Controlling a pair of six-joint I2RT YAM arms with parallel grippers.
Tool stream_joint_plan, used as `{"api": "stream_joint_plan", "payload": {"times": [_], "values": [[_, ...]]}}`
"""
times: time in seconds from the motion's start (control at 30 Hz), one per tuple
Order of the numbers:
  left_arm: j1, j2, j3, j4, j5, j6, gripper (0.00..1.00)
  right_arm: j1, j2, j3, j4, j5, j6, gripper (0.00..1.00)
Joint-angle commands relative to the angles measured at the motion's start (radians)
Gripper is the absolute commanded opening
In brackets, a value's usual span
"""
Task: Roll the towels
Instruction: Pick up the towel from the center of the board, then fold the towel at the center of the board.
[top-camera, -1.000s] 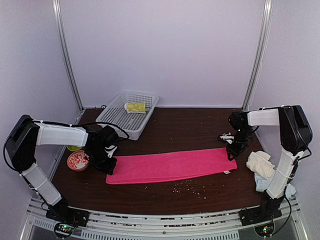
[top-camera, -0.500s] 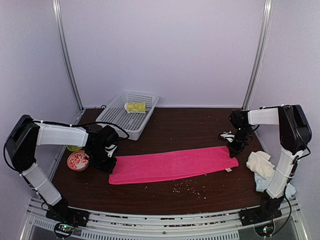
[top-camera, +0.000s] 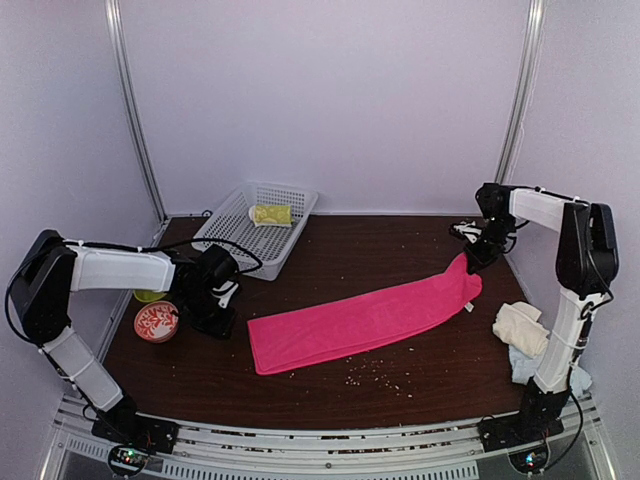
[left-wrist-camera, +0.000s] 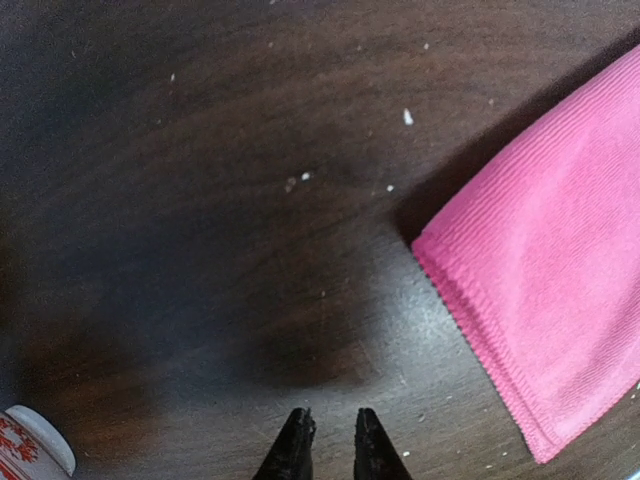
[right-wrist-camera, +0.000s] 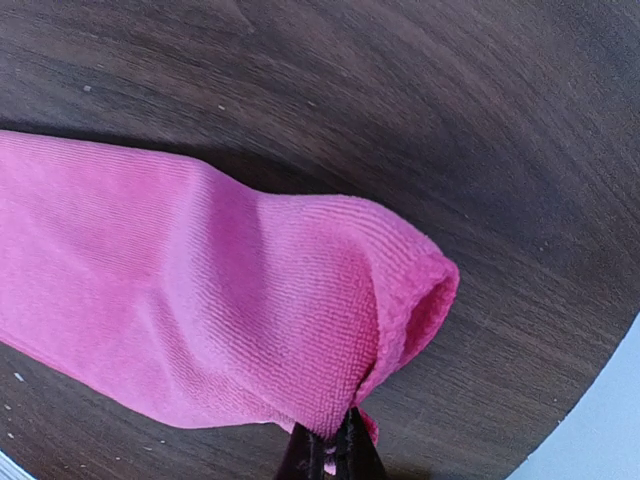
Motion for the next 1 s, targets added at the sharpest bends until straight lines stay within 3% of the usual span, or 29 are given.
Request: {"api": "stream_joint_plan", "payload": {"times": [0.0, 0.53, 0.97], "values": [[0.008, 0.007, 0.051, 0.037, 0.026, 0.027, 0.15, 0.014, 0.02, 0.056, -0.14, -0.168, -0.008, 0.0], [-0.005, 0.088, 0.073, 0.071, 0.092, 0.025, 0.13, 0.103, 0.072, 0.055, -0.295, -0.531, 0.008, 0.0], [-0.007, 0.107, 0.042, 0.09, 0.077, -0.002, 0.12, 0.314, 0.141, 0.109, -0.279, -0.751, 0.081, 0.0]]}}
